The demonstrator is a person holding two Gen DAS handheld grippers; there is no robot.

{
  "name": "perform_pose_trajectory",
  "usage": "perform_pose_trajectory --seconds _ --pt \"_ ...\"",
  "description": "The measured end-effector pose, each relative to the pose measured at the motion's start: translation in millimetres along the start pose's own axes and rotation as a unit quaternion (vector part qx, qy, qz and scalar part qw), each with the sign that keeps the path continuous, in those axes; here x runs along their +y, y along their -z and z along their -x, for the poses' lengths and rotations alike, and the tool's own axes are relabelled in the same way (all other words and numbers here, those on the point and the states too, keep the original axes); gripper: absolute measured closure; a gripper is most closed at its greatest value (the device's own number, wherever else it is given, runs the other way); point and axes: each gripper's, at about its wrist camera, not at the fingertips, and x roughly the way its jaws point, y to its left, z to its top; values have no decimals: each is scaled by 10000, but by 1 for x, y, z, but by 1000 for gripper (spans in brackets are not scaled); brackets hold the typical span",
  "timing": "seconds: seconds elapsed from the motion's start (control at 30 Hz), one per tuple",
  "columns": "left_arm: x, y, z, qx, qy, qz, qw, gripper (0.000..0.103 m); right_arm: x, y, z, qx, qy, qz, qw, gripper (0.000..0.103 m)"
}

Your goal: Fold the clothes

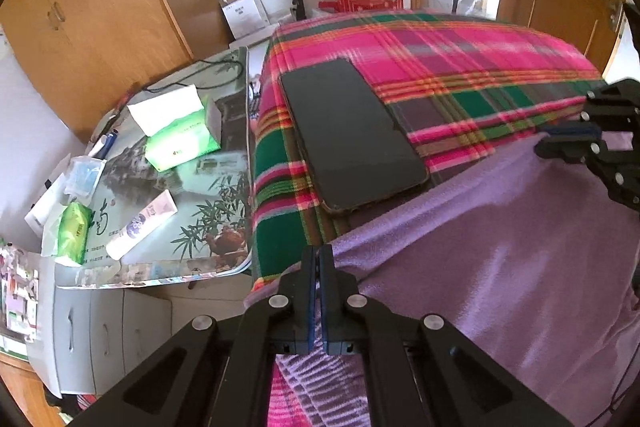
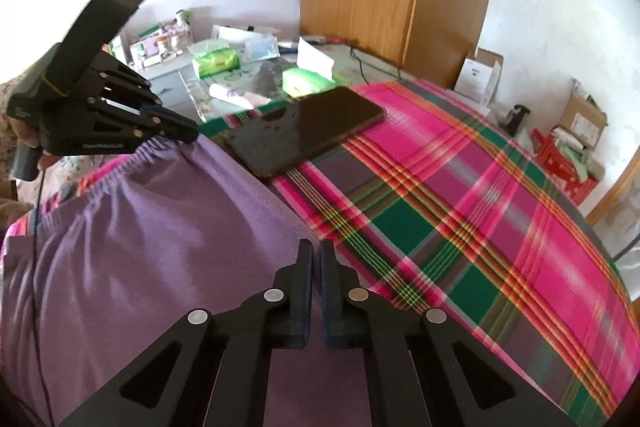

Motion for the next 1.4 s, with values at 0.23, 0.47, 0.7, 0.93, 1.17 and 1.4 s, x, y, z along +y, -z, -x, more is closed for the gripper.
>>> perform_pose_trajectory --seconds 0.23,0.47,0.7,0.93,1.17,1.4 --pt "-6 6 28 -206 -68 -52 9998 102 23 2 36 -230 123 15 9997 99" --pt "-11 17 57 -399 -118 -52 9991 102 49 5 70 -376 197 59 9991 99" --pt "-18 36 83 -506 -134 -85 9986 102 75 11 95 -449 244 84 9987 99" --pt "-23 52 111 -668 -120 -56 9977 102 103 22 119 -512 285 119 9982 99" --pt "-23 73 133 -746 -161 68 9971 103 130 27 146 -717 334 222 9966 102" --pt "-23 94 120 -448 -8 277 9986 103 137 37 134 -482 388 115 9980 102"
